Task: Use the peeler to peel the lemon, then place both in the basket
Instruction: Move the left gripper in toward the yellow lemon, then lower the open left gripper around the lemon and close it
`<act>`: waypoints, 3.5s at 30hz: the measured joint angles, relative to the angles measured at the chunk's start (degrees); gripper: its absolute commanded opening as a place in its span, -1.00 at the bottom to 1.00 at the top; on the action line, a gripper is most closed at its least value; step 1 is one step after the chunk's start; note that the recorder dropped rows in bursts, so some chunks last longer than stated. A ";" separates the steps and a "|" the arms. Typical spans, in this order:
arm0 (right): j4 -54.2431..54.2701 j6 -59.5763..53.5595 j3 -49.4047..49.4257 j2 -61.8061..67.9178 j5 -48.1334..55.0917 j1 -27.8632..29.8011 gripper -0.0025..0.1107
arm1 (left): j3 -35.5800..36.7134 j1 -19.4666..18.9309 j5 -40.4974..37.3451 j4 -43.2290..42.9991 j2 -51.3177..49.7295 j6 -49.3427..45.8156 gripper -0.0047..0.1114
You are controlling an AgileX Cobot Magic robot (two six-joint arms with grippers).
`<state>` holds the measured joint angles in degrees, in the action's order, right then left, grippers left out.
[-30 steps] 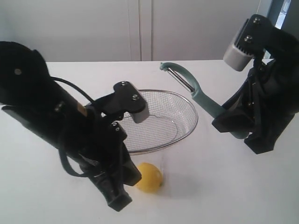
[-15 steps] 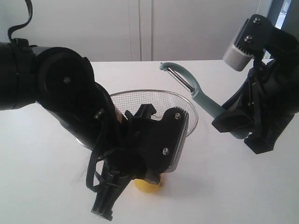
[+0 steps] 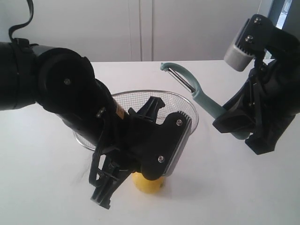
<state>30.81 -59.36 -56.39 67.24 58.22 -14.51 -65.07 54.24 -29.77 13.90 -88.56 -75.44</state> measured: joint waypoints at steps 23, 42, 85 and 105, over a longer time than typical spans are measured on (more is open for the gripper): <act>0.00 0.00 0.00 0.00 0.00 0.00 -0.96 | 0.00 0.00 4.17 -1.76 -6.67 0.12 0.48; 0.00 0.00 0.00 0.00 0.00 0.00 -0.96 | -0.02 0.00 8.46 -4.75 -11.60 0.12 0.48; 0.00 0.00 0.00 0.00 0.00 0.00 -0.96 | -0.02 -1.46 9.58 -7.34 -14.76 0.79 0.48; 0.00 0.00 0.00 0.00 0.00 0.00 -0.96 | -0.02 -1.46 9.58 -7.34 -14.76 0.79 0.48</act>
<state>30.81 -59.36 -56.39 67.24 58.22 -14.51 -65.09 52.78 -20.19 6.57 -103.32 -74.64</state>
